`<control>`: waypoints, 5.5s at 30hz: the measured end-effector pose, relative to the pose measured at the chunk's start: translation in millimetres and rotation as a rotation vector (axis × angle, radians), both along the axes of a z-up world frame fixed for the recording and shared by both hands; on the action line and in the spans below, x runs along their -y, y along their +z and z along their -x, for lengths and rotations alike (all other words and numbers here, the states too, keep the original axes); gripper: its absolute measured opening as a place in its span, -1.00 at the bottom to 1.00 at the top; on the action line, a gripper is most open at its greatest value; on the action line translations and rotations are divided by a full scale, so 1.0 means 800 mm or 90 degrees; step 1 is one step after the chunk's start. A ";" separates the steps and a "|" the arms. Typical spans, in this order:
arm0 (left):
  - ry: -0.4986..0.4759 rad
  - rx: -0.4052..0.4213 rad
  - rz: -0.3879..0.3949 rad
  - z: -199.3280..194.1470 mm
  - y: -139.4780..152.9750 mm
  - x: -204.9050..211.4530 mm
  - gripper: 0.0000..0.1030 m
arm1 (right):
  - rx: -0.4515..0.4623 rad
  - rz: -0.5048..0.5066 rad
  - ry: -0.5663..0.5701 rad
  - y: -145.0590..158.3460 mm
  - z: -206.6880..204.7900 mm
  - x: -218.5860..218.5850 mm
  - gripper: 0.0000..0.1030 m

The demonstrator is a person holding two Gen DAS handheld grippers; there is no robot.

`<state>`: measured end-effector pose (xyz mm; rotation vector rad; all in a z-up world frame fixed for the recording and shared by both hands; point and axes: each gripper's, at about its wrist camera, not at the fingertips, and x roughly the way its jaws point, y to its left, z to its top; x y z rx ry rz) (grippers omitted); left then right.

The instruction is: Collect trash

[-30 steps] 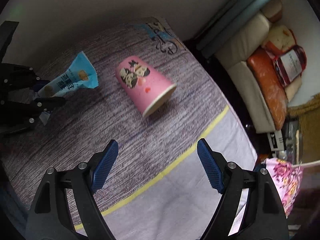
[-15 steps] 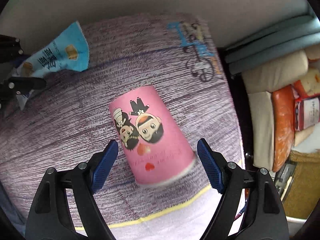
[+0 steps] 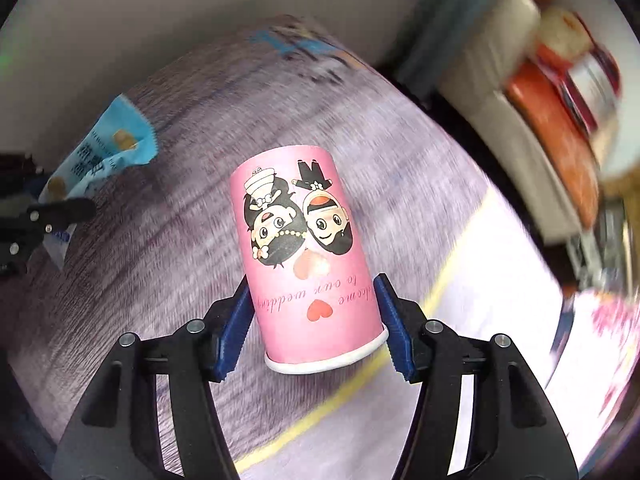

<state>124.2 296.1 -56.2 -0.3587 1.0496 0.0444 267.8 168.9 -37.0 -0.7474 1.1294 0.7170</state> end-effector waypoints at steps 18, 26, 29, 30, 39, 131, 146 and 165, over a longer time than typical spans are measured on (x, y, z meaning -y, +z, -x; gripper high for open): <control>-0.144 0.020 -0.046 0.006 0.055 0.199 -0.48 | -0.065 -0.202 -0.249 0.039 0.097 0.242 0.10; -0.230 0.020 -0.074 -0.005 0.068 0.310 -0.48 | -0.072 -0.287 -0.375 0.044 0.120 0.358 0.10; -0.266 0.023 -0.073 -0.015 0.067 0.357 -0.48 | -0.057 -0.311 -0.428 0.047 0.128 0.410 0.10; -0.276 0.024 -0.072 -0.016 0.066 0.372 -0.48 | -0.049 -0.320 -0.452 0.049 0.131 0.433 0.10; -0.367 0.014 -0.035 -0.029 0.047 0.521 -0.48 | 0.015 -0.329 -0.589 0.058 0.167 0.587 0.12; -0.321 -0.032 -0.034 -0.040 -0.008 0.565 0.78 | 0.005 -0.269 -0.673 0.007 0.152 0.662 0.49; -0.307 -0.016 -0.041 -0.026 0.007 0.550 0.78 | 0.002 -0.275 -0.641 0.023 0.170 0.638 0.84; -0.262 0.026 -0.096 0.035 0.051 0.506 0.92 | 0.098 -0.247 -0.602 0.074 0.245 0.593 0.87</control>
